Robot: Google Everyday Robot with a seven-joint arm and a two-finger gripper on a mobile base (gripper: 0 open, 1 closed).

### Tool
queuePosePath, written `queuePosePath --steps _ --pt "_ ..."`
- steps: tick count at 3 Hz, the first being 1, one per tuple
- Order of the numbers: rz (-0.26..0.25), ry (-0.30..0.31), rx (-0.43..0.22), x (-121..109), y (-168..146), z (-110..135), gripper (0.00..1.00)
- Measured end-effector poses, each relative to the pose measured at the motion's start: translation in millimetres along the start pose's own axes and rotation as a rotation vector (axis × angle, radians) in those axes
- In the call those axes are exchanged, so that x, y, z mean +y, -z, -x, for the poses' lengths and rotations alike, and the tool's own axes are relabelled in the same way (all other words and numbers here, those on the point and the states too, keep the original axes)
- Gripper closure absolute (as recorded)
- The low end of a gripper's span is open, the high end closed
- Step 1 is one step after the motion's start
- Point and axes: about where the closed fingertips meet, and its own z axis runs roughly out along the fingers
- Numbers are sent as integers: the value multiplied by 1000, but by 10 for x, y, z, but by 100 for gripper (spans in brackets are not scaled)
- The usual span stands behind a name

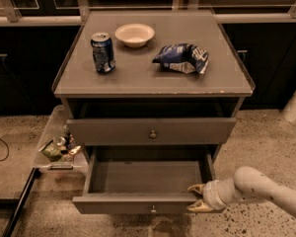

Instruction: Open middle drawer

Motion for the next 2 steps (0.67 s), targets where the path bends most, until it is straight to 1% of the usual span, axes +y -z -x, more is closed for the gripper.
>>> queuePosePath --steps 1,2 --pt "7 -8 -10 56 31 -33 38" --pt "7 -8 -10 57 37 -29 62"
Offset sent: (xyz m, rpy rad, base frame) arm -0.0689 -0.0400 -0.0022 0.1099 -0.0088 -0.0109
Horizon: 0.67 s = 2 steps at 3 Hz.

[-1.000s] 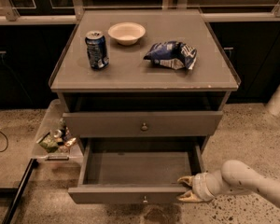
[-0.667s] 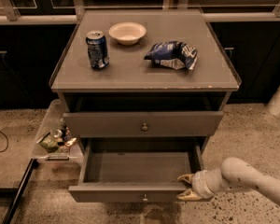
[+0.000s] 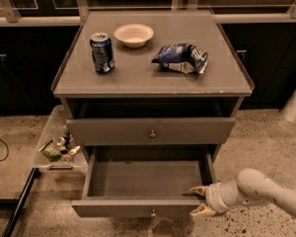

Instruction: Open middle drawer

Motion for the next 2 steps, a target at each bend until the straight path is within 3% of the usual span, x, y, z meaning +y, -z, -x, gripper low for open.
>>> queuePosePath --steps 1,2 --pt "-5 -6 -27 188 45 -86 85" --pt "-5 -6 -28 192 82 -44 100"
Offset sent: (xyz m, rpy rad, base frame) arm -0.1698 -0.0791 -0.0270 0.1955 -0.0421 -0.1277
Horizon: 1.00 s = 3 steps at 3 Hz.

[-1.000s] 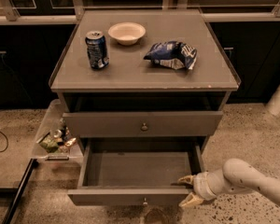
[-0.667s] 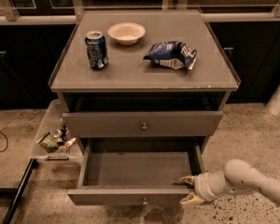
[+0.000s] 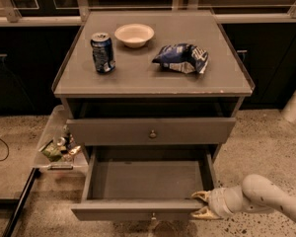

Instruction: Open middle drawer

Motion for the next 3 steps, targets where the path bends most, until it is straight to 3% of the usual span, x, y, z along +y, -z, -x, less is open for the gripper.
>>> queuePosePath --steps 3 --pt "3 -6 -26 76 -25 64 34"
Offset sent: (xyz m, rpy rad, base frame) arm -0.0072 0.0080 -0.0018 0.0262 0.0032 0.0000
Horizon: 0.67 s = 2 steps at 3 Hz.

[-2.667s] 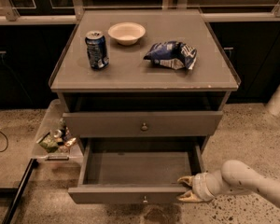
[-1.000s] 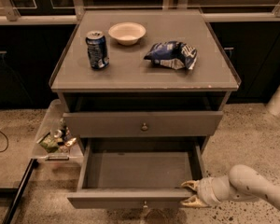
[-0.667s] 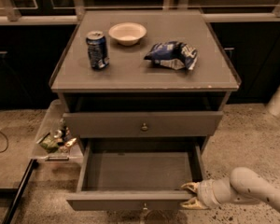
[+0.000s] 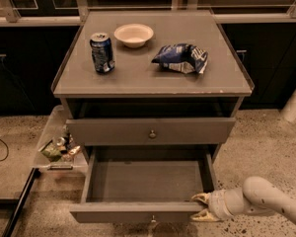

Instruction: Open middle drawer

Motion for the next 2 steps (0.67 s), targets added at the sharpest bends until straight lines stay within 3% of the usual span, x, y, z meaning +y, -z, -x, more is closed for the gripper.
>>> queuePosePath --steps 1,2 --pt "0 0 0 0 0 0 11" --pt "0 0 0 0 1 2 0"
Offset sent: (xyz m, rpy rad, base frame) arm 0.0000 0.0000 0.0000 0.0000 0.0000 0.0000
